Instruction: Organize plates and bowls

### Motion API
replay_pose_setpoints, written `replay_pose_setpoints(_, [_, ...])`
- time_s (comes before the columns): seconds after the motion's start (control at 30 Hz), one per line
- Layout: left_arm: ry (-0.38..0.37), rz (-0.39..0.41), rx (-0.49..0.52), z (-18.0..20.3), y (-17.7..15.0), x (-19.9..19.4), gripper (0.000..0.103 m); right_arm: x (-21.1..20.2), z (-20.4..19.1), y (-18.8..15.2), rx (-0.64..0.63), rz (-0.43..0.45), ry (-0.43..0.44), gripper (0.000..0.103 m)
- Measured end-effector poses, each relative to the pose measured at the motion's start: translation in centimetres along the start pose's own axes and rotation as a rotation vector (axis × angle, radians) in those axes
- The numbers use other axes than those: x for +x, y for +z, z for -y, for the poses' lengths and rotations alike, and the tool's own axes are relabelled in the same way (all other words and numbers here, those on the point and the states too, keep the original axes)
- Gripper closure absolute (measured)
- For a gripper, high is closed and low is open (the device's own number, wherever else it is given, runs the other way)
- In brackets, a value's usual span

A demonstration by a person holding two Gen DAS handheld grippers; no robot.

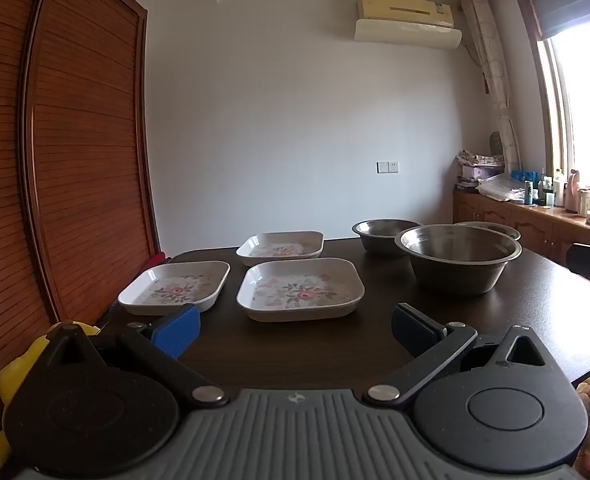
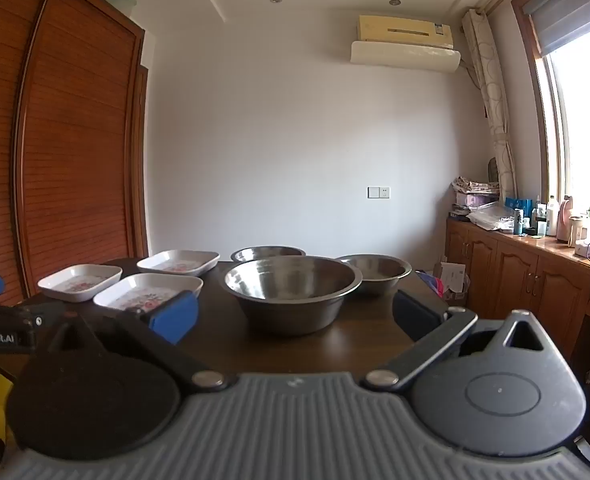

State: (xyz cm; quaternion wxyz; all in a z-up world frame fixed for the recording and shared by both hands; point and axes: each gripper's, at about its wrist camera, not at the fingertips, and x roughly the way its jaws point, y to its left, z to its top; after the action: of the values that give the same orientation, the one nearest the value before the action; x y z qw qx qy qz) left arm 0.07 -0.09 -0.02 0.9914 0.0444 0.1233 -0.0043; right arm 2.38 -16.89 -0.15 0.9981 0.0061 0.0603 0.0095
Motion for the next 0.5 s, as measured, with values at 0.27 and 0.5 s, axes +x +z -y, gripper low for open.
replay_pose_setpoints(0.27, [-0.002,0.008,-0.006,-0.08,0.01,-0.04,0.0,0.0,-0.01,0.02,0.0,-0.001,0.002,0.0])
replay_pose_setpoints(0.5, [-0.003,0.008,-0.005,-0.01,-0.01,-0.02,0.0,0.05,0.02,0.0,0.0,-0.001,0.001,0.0])
